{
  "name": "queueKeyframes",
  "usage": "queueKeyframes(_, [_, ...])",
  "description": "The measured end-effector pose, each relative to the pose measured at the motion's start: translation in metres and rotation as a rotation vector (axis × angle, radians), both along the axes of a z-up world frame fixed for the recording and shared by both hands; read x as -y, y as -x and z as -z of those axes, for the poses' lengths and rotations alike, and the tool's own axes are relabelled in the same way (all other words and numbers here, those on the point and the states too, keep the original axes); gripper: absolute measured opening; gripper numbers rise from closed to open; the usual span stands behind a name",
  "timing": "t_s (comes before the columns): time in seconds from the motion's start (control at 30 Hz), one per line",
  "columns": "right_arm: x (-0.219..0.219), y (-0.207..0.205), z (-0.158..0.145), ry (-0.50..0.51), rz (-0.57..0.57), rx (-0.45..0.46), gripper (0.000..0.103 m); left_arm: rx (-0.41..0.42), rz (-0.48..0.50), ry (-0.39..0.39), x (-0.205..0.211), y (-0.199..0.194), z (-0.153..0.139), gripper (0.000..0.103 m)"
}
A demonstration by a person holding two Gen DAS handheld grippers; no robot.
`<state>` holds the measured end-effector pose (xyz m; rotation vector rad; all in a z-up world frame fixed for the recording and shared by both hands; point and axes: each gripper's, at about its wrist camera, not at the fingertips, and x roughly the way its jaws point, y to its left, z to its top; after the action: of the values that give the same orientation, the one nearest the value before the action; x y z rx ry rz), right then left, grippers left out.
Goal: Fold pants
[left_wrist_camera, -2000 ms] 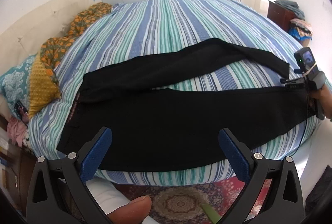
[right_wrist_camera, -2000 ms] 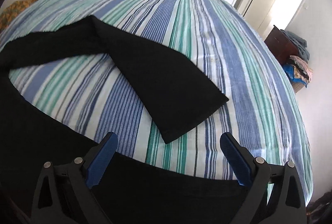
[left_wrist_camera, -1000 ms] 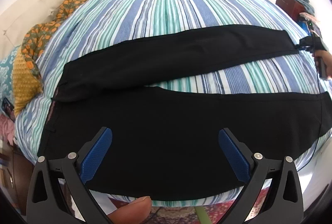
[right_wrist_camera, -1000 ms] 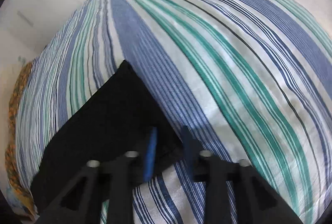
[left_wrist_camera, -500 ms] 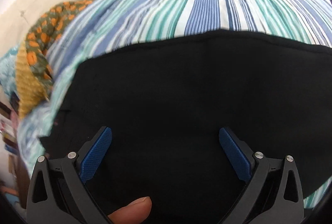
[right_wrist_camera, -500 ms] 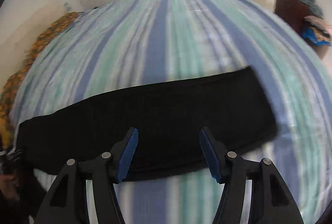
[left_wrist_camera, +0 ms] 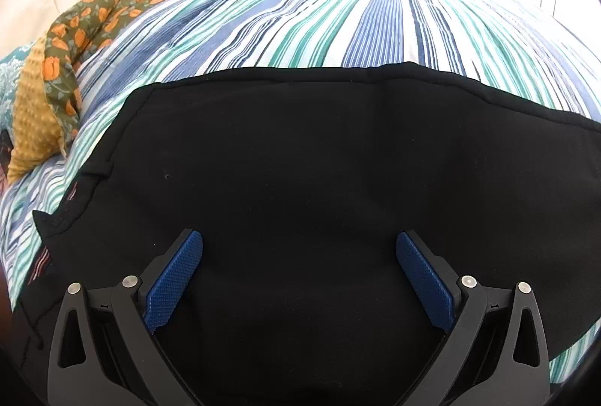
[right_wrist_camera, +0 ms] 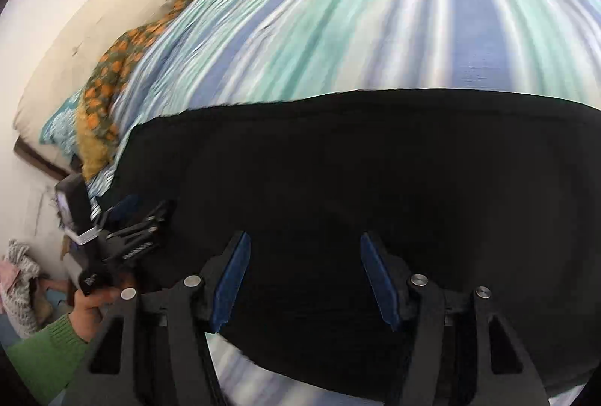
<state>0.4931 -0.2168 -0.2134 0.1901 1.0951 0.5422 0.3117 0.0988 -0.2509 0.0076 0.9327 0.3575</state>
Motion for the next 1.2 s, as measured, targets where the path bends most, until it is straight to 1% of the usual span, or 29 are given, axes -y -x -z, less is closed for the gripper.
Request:
queueKeyframes(0.07, [0.079,-0.005,-0.005,0.058,0.16,0.024,0.058,0.0,0.001,-0.002,0.0,0.0,0.0,0.103])
queueKeyframes(0.1, [0.119,-0.003,-0.006,0.111,0.241,0.032,0.058,-0.001,0.001,-0.005,0.0,-0.001,0.0,0.103])
queueKeyframes(0.13, [0.156,0.002,-0.006,0.162,0.311,0.037,0.048,-0.004,0.001,-0.006,0.0,-0.001,0.0,0.103])
queueKeyframes(0.17, [0.188,0.01,-0.007,0.198,0.36,0.036,0.041,-0.01,0.001,-0.003,-0.001,-0.002,0.0,0.103])
queueKeyframes(0.2, [0.212,0.02,-0.009,0.241,0.404,0.026,0.035,-0.019,0.001,0.003,-0.002,-0.003,-0.001,0.103])
queueKeyframes(0.27, [0.238,0.045,-0.024,0.374,0.498,0.03,0.039,-0.055,0.008,0.013,-0.003,-0.006,-0.009,0.102])
queueKeyframes(0.3, [0.241,0.06,-0.034,0.398,0.513,0.051,0.045,-0.068,0.011,0.007,-0.001,-0.004,-0.016,0.102])
queueKeyframes(0.33, [0.239,0.078,-0.045,0.382,0.506,0.078,0.053,-0.06,0.01,-0.003,0.003,0.003,-0.028,0.102])
queueKeyframes(0.37, [0.232,0.097,-0.055,0.356,0.487,0.108,0.058,-0.04,0.018,-0.004,0.007,0.013,-0.038,0.102])
queueKeyframes(0.4, [0.22,0.116,-0.064,0.333,0.462,0.133,0.068,-0.017,0.041,0.011,0.013,0.026,-0.048,0.102])
queueKeyframes(0.43, [0.205,0.136,-0.07,0.304,0.428,0.154,0.071,0.005,0.082,0.043,0.021,0.042,-0.059,0.102])
queueKeyframes(0.47, [0.188,0.156,-0.075,0.266,0.387,0.171,0.071,0.015,0.125,0.079,0.029,0.06,-0.067,0.102])
queueKeyframes(0.5, [0.182,0.178,-0.077,0.226,0.345,0.178,0.071,0.013,0.166,0.118,0.038,0.077,-0.072,0.102])
queueKeyframes(0.57, [0.137,0.211,-0.076,0.137,0.255,0.174,0.071,-0.004,0.254,0.205,0.058,0.114,-0.075,0.102])
queueKeyframes(0.63, [0.087,0.241,-0.071,0.021,0.171,0.156,0.071,-0.029,0.329,0.265,0.078,0.146,-0.07,0.102])
queueKeyframes(0.67, [0.062,0.25,-0.068,-0.031,0.13,0.145,0.071,-0.041,0.348,0.275,0.084,0.156,-0.066,0.102])
queueKeyframes(0.7, [0.056,0.263,-0.062,-0.075,0.087,0.131,0.071,-0.057,0.362,0.279,0.09,0.165,-0.06,0.102])
queueKeyframes(0.73, [0.035,0.268,-0.054,-0.103,0.046,0.113,0.071,-0.08,0.367,0.275,0.094,0.172,-0.052,0.102])
queueKeyframes(0.8, [0.002,0.279,-0.034,-0.104,-0.004,0.078,0.071,-0.138,0.335,0.266,0.095,0.178,-0.038,0.102])
queueKeyframes(0.87, [-0.011,0.28,-0.013,-0.07,-0.018,-0.013,0.071,-0.143,0.334,0.238,0.095,0.184,-0.036,0.102])
queueKeyframes(0.93, [0.004,0.284,0.0,-0.003,0.015,-0.066,0.071,-0.133,0.333,0.199,0.092,0.19,-0.041,0.102])
queueKeyframes(1.0, [0.042,0.292,-0.001,-0.003,0.078,-0.07,0.071,-0.131,0.311,0.194,0.079,0.192,-0.043,0.102])
queueKeyframes(1.13, [0.127,0.321,-0.001,0.034,0.3,-0.084,0.071,-0.119,0.233,0.213,0.052,0.191,-0.052,0.102])
queueKeyframes(1.2, [0.162,0.337,-0.005,0.071,0.407,-0.086,0.071,-0.08,0.189,0.231,0.04,0.187,-0.066,0.102])
